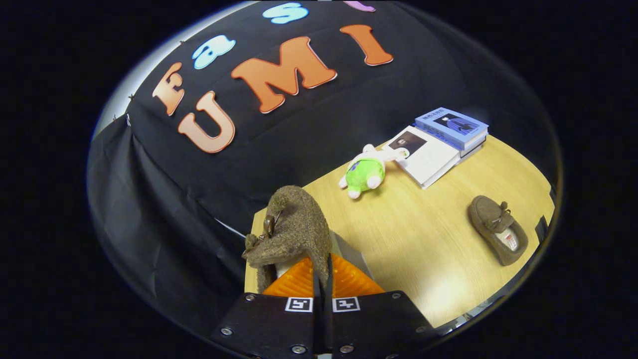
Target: Open the storage box then place both shoes into the box .Put the left shoe in first, then the right shoe, with the right side of both shoes facing outward in a uniform manner.
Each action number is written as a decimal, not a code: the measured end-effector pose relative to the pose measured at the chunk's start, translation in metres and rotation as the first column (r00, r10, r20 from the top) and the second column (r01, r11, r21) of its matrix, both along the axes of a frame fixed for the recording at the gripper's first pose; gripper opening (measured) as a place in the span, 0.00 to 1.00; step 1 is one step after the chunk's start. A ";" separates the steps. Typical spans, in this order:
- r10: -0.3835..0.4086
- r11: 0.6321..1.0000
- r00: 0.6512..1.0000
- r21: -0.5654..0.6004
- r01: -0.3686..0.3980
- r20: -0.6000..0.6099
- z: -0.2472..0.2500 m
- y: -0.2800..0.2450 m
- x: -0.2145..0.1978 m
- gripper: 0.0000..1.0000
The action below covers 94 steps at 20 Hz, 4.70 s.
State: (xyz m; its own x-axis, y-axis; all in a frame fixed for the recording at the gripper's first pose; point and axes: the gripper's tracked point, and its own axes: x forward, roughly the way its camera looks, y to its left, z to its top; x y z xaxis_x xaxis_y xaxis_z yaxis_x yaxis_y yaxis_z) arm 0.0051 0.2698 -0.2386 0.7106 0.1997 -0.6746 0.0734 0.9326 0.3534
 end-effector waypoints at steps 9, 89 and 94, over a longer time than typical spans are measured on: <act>0.089 0.995 0.983 -0.036 -0.096 -0.160 -0.078 0.068 -0.030 0.00; -0.118 0.958 0.989 -0.273 0.090 -0.085 -0.115 -0.320 -0.019 0.00; -0.063 0.979 0.993 -0.200 0.042 -0.102 -0.084 -0.223 -0.020 0.00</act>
State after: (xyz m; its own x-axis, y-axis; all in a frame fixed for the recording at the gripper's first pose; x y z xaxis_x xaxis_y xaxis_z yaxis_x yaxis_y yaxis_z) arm -0.0151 0.0469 -0.3222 0.6380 0.0198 -0.7698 0.1515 0.9769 0.1507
